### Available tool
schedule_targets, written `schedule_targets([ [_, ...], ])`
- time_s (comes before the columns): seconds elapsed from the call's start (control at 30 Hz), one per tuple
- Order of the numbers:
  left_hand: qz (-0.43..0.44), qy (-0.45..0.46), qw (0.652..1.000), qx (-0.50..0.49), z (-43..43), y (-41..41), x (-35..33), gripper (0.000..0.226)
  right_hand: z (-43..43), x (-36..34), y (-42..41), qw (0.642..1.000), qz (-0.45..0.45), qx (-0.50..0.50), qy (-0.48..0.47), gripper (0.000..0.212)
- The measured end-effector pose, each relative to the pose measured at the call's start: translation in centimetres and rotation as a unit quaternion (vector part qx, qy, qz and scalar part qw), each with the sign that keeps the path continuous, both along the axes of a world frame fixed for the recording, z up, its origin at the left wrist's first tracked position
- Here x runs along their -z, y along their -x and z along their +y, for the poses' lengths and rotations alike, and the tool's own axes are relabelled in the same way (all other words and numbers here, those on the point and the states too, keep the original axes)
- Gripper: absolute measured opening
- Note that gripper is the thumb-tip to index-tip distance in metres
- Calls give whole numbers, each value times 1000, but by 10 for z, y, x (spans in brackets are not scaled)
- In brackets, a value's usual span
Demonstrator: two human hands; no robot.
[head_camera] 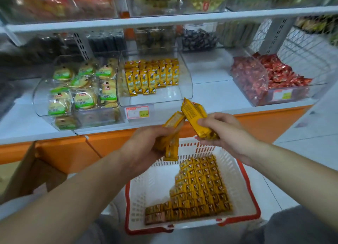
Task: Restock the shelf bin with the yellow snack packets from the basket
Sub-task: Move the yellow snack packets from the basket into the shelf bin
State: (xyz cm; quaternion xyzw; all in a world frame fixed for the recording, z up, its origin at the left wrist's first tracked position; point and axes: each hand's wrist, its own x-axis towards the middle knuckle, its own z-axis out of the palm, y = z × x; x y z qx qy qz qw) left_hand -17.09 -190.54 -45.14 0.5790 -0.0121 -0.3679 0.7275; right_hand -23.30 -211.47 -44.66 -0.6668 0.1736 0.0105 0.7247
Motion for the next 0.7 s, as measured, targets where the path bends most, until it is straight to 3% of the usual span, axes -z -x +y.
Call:
schedule_targets([
  [0.17, 5, 35, 997, -63, -9, 11, 17, 44, 28, 22, 4, 998, -2, 30, -58, 22],
  [0.27, -25, 15, 996, -86, -16, 11, 23, 32, 40, 31, -3, 1000, -4, -16, -19, 41],
  [0.43, -31, 0, 993, -110, -18, 2, 26, 25, 39, 39, -13, 999, 6, -24, -22, 50],
  [0.53, -45, -7, 990, -135, -20, -4, 24, 31, 43, 40, -19, 999, 3, -33, 38, 68],
  [0.7, -62, -28, 989, -128, -18, -17, 20, 39, 40, 41, -26, 995, -40, -47, 77, 65],
])
